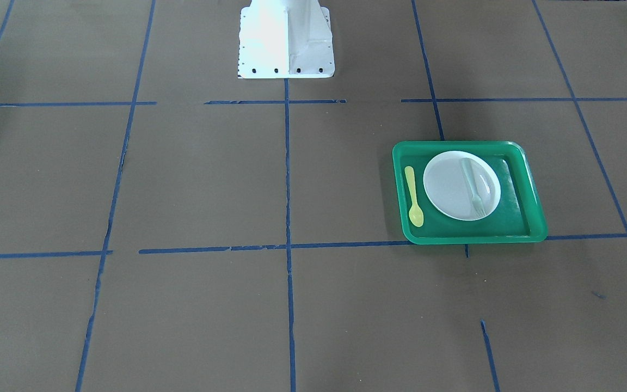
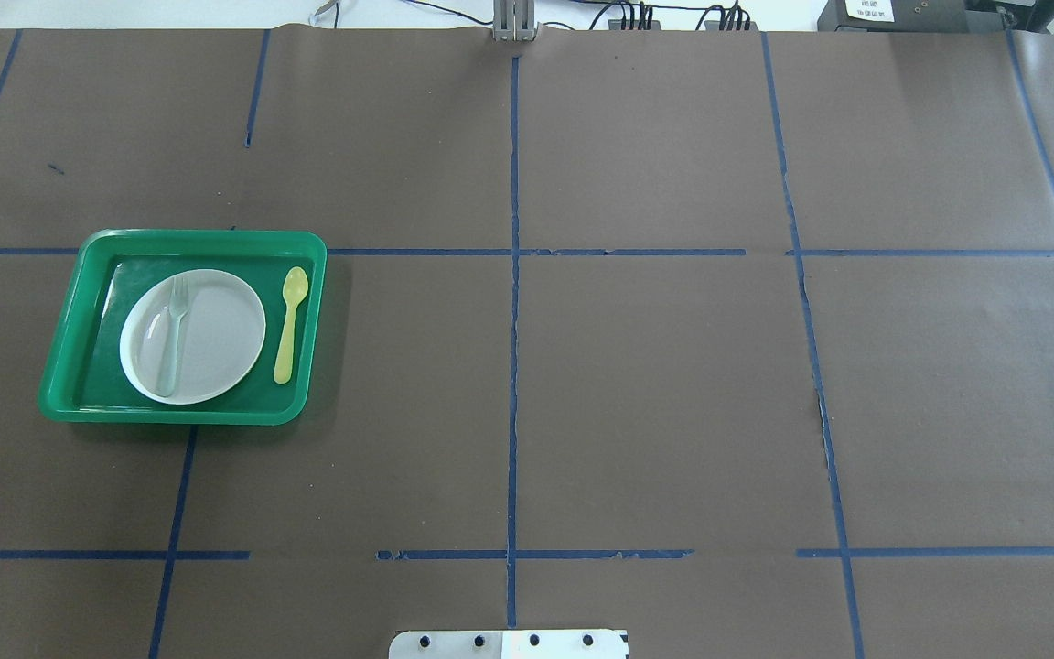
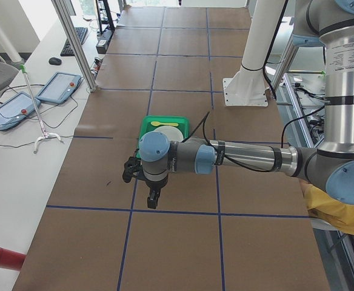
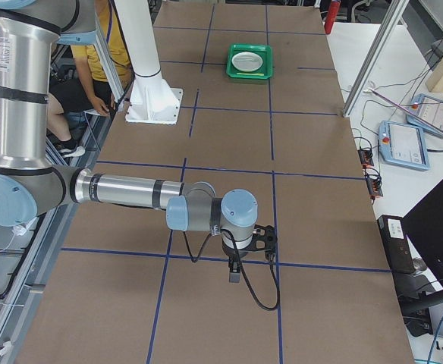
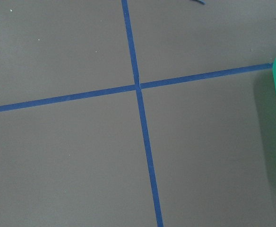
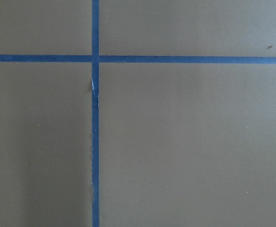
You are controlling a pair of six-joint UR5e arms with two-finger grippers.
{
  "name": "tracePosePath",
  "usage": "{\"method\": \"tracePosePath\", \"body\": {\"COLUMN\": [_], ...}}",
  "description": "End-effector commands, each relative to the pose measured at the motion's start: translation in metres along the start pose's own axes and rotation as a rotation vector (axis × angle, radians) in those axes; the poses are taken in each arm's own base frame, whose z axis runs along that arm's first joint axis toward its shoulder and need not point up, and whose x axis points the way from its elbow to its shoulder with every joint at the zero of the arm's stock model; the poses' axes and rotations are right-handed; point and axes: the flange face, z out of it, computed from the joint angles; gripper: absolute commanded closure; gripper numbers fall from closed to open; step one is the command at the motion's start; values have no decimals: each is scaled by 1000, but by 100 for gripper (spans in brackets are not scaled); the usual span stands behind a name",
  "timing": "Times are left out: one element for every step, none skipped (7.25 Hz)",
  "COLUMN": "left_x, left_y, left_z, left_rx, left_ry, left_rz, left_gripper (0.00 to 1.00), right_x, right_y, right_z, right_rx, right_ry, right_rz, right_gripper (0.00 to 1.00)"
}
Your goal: Place fork
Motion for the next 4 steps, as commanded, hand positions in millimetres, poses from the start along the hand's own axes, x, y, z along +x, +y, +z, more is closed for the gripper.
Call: {"method": "tracePosePath", "body": {"left_x": [1, 2, 14, 37], "left_y": [0, -5, -14, -31], "left_z": [0, 0, -11, -34], "left_rx": [0, 1, 25, 74], "left_ry": [6, 0, 6, 2], "left_rz": [-2, 4, 29, 78], "left_gripper": [0, 0, 0, 0], "right_x": [0, 0, 0, 0], "right_y": [0, 0, 0, 0], "right_z": [0, 0, 0, 0], "right_rx": [0, 0, 1, 0], "right_ry": [0, -1, -1, 0], "right_rz": [0, -1, -1, 0], "right_gripper": [0, 0, 0, 0]}}
